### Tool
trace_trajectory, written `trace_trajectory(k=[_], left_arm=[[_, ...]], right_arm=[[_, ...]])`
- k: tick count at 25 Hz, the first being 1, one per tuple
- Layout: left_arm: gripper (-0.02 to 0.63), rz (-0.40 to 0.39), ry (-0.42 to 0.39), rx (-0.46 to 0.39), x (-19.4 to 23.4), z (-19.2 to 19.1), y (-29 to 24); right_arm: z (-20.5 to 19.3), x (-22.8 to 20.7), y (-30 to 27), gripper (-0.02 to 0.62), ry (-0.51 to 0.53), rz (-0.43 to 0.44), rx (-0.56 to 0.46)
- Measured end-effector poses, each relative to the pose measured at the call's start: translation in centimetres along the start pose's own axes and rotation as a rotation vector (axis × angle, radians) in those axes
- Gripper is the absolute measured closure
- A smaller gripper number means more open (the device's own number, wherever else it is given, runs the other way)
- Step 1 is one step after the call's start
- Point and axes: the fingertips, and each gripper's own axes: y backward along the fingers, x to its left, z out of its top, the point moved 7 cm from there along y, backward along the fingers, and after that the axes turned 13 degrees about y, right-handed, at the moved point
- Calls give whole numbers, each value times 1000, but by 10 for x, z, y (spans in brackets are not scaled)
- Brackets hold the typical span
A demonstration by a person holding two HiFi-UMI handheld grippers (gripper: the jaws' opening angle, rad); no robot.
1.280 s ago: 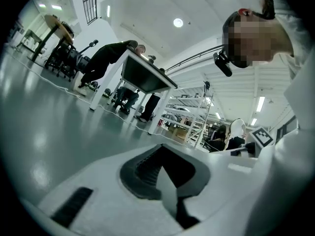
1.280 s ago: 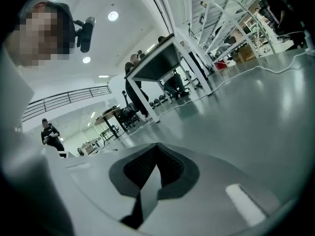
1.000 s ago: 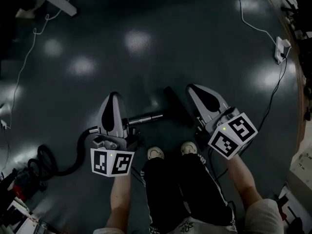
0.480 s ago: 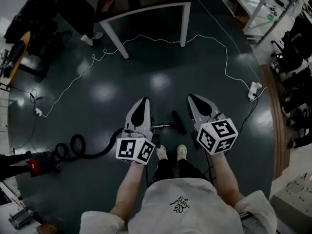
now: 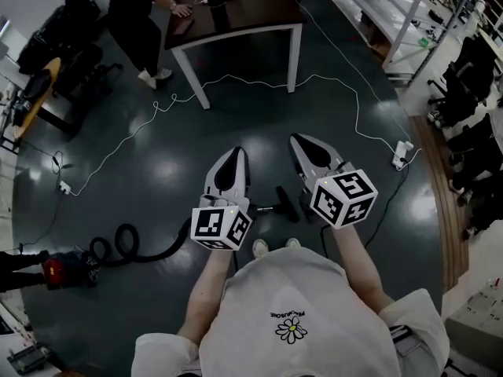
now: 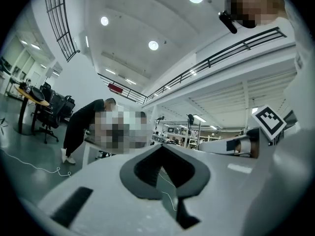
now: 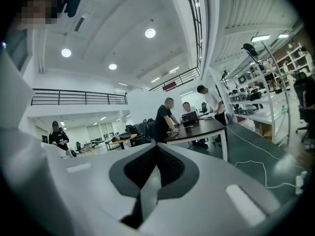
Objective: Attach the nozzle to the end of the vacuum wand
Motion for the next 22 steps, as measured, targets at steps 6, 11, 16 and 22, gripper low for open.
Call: trace_trajectory(k=[6, 11, 16, 22], left_arm=[[604, -20, -13, -21, 5, 4, 1], [604, -13, -1, -32, 12, 9, 9], [604, 16, -28, -82, 19, 15, 16], [604, 24, -101, -68, 25, 23, 15]], right_arm=[[9, 8, -2, 589, 30, -16, -24], [14, 25, -11, 589, 47, 13, -21], [13, 32, -10, 589, 73, 34, -7], [15, 33, -6, 589, 126, 12, -19]])
